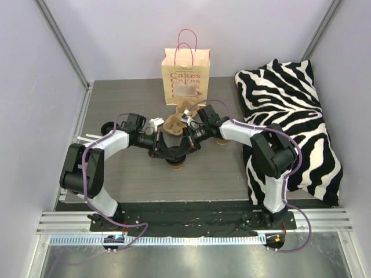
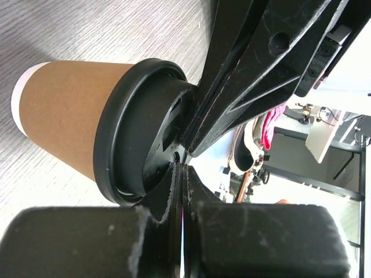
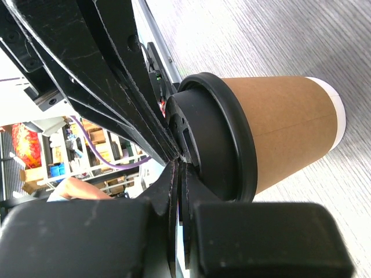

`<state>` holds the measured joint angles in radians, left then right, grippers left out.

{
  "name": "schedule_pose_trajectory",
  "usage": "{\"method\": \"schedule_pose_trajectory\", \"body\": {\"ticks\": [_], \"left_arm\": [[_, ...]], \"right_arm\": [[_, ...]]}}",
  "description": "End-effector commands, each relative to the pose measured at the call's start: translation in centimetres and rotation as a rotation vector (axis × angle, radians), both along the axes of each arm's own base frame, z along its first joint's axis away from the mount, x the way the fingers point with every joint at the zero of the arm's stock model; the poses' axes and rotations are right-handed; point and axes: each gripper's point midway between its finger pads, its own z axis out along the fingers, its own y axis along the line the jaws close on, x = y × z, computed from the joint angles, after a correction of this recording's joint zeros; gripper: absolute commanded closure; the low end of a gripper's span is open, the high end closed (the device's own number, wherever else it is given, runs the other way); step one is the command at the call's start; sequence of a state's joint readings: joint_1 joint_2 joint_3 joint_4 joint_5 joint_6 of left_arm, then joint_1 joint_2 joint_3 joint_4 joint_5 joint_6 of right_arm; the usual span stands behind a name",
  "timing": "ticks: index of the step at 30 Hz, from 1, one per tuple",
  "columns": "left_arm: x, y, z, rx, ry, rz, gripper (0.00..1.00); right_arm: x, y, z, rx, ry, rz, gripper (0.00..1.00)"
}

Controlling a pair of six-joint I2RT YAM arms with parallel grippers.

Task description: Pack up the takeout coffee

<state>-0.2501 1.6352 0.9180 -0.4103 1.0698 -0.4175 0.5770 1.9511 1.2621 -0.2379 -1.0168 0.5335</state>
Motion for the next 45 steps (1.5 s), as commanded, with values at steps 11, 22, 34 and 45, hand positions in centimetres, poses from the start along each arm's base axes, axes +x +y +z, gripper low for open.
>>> {"method": "schedule_pose_trajectory", "body": {"ticks": [11,22,34,45], "left_arm": [[-0.3,-0.3,0.9,-0.011,-0.061,-0.025,1.00],[-1.9,-1.4,3.0,-0.062,-0.078,-0.068,1.00],[-1.0,-1.0,-2.0,0.034,0.038,-0.047,1.00],[-0.3,0.6,-5.1,0.099,0.095,-0.002,1.00]], "right_arm": [[-1.2,0.0,3.4,0.033,-0.078,0.012,0.94],[-2.6,0.8,3.4,0.048,-0.055,0.030,0.93],[-2.4,0.5,-1.7,-0.035,0.012,0.016,0.94],[-1.4,-0.6,-5.1,-0.101,0.046,-0.025,0.94]]}}
